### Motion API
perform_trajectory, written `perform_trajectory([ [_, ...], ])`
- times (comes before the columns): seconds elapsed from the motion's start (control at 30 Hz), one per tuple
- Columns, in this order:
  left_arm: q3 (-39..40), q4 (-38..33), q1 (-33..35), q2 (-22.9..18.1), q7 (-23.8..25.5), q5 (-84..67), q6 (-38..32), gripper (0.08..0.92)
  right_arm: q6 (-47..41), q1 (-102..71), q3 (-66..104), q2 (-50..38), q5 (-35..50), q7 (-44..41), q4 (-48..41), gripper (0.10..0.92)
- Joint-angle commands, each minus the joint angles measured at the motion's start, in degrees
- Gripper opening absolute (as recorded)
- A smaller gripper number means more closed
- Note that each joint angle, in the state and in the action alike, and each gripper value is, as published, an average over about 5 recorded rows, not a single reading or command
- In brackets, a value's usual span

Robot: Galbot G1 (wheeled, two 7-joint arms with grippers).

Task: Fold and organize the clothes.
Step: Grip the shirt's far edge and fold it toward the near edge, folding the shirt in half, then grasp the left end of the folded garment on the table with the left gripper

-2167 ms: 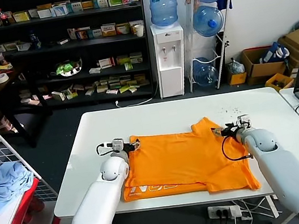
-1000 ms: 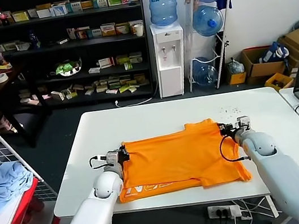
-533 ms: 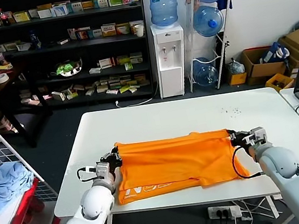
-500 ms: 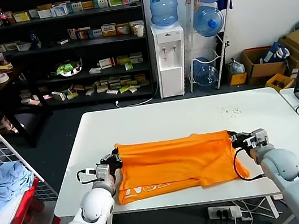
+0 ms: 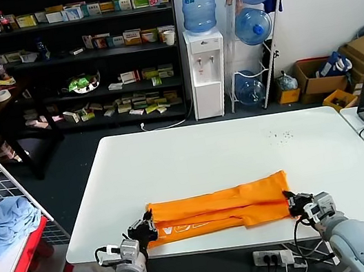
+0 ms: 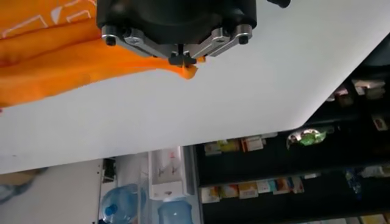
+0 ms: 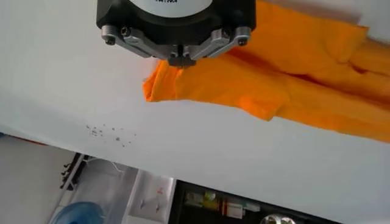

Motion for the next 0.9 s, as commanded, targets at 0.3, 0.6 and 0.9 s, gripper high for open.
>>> perform_trajectory([
  [0.3, -2.2, 1.5, 3.9, -2.7, -0.1, -5.3, -1.3, 0.341, 0.2, -3.8, 0.6, 0.0, -0.8, 1.4, 4.1, 0.398],
  [0.6, -2.2, 5.9, 0.8, -3.8, 0.1, -11.1, 1.7, 0.601, 0.1, -4.1, 0.7, -0.2, -0.5, 1.6, 5.0, 0.658],
  [0.9, -1.9, 5.8, 0.2, -3.4, 0.4, -11.4, 1.7, 0.711, 0.1, -4.7, 0.9, -0.3, -0.6, 1.7, 5.5, 0.820],
])
